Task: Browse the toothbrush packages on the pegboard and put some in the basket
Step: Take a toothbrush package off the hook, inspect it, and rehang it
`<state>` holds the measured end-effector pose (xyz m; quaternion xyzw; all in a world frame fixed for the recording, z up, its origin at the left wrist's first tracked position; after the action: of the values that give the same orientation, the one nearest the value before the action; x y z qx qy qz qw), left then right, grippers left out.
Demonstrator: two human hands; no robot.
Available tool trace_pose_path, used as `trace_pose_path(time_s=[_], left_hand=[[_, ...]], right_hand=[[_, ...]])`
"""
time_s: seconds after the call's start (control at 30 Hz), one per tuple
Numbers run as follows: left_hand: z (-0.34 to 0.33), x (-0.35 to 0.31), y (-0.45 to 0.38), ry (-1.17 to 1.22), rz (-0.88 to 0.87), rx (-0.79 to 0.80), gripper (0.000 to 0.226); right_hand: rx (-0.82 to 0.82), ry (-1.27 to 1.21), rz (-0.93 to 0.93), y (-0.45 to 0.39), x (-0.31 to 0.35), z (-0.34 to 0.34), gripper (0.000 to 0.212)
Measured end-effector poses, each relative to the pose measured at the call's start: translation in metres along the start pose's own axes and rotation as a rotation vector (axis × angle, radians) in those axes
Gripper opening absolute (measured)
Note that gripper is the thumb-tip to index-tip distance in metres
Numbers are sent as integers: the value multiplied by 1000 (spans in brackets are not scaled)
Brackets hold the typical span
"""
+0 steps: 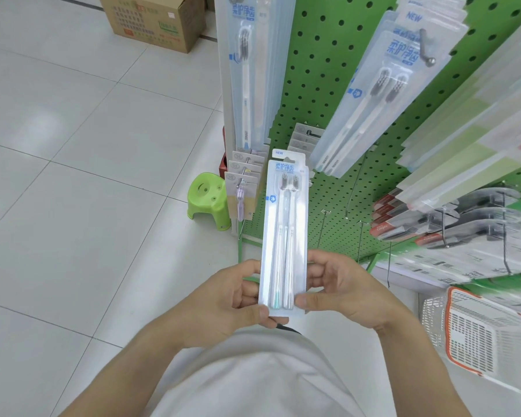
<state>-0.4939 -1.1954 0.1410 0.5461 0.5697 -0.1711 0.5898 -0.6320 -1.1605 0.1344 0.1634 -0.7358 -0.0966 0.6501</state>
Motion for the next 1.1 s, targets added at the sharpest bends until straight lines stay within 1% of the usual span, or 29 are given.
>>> trace_pose_path(time_s=[0.1,0.2,0.27,0.33,0.47,0.5,0.57,0.63,0.7,0.77,0.83,0.9,0.97,1.03,1.1], left_hand=[[8,1,0,1,28,-57,39],[17,2,-2,-15,50,-167,32],[24,4,-3,-107,62,-231,24],[25,3,-3,-169,48,-264,26],[35,-8,-1,-80,-44,-431,24],[36,-10,-1,-65,-65,-467,19],[37,-13,-1,-58,-88,-517,7],[38,-15,-1,-26,-101,-553,11],[40,-19,-1,-25,-115,-568,12],[42,-23,-1,-41,-132,-556,11],[44,-28,0,-92,-153,-552,12],[43,-31,1,-149,-176,-541,13],[37,-35,2,-202,-203,-505,16],[29,-36,1,-253,-229,-435,25],[21,-39,0,-277,-250,-405,33]], right_hand=[[-79,19,6,0,-1,2,32],[-118,47,-16,-2,-7,-3,25],[-127,54,-36,-3,-12,-6,24],[-140,45,-56,-4,-17,-6,23],[-125,49,-86,-4,-18,-8,20],[-124,42,-90,-5,-17,-9,18],[-124,48,-90,-6,-15,-9,21],[-106,73,-83,-6,-14,-10,24],[-82,114,-84,-5,-14,-13,24],[-94,131,-68,-6,-14,-14,21],[-181,106,-13,-7,-12,-9,15],[-312,54,65,-7,-10,0,9],[-413,6,137,-6,-5,5,12],[-462,-26,195,-4,0,7,19],[-490,-40,242,-1,7,7,19]])
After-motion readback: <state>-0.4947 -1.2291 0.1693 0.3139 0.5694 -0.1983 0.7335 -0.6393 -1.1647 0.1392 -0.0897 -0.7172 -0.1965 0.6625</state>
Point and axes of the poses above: each hand's wrist, its own y-axis away from the middle knuckle, its own z-axis out of the back of the hand, x = y × z, the point moved 9 cm from there along -y, towards the middle knuckle, and after that the axes turned 2 degrees about z, right-handed, at the moved point
